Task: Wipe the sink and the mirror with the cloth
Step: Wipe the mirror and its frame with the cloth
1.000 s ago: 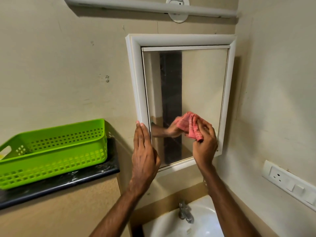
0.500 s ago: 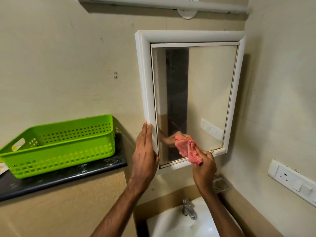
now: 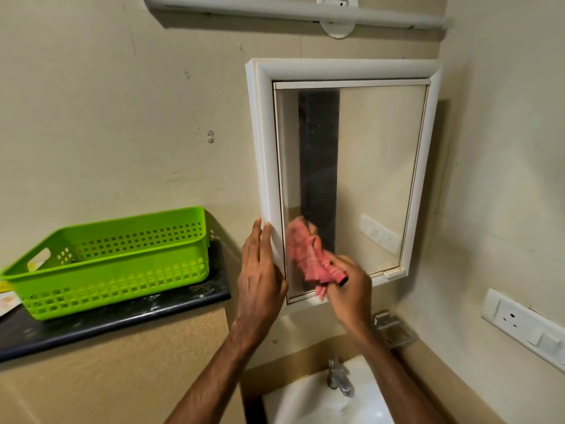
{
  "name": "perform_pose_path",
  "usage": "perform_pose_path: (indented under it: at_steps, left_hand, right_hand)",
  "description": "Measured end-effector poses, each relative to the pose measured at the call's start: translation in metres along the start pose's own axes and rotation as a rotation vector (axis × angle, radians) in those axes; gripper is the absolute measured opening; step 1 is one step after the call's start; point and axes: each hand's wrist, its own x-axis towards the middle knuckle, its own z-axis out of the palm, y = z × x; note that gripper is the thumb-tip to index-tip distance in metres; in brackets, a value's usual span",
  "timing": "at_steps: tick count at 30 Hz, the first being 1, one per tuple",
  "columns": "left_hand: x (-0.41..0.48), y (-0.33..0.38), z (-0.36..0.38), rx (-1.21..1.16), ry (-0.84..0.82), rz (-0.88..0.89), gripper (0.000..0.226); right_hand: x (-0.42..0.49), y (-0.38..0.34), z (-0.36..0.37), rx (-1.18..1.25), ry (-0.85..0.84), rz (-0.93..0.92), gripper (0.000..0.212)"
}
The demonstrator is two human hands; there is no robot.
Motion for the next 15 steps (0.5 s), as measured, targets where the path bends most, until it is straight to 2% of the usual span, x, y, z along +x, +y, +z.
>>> perform_pose_path:
  at_steps: [2, 5, 8, 10, 13, 15]
  left_hand:
    - [0.012, 0.006, -0.004, 0.033, 0.05, 0.049, 0.089]
    - [0.041, 0.018, -0.013, 0.051, 0.125, 0.154, 0.081]
    - [0.069, 0.029, -0.018, 0.065, 0.138, 0.164, 0.084]
    - [0.079, 0.035, -0.016, 0.085, 0.115, 0.156, 0.088]
    - [0.08, 0.038, -0.012, 0.115, 0.108, 0.132, 0.092]
    - [0.08, 0.038, -0.01, 0.141, 0.108, 0.133, 0.093]
  right_hand:
    - [0.03, -0.018, -0.018, -0.005, 0.163, -0.082, 0.043]
    - [0.099, -0.049, -0.049, -0.116, 0.449, -0.377, 0.04]
    - [0.179, -0.077, -0.076, -0.152, 0.614, -0.495, 0.059]
    - [0.22, -0.094, -0.083, -0.163, 0.653, -0.462, 0.068]
    - [0.249, -0.115, -0.062, -0.212, 0.561, -0.4, 0.063]
    - [0.235, -0.119, -0.033, -0.269, 0.502, -0.437, 0.069]
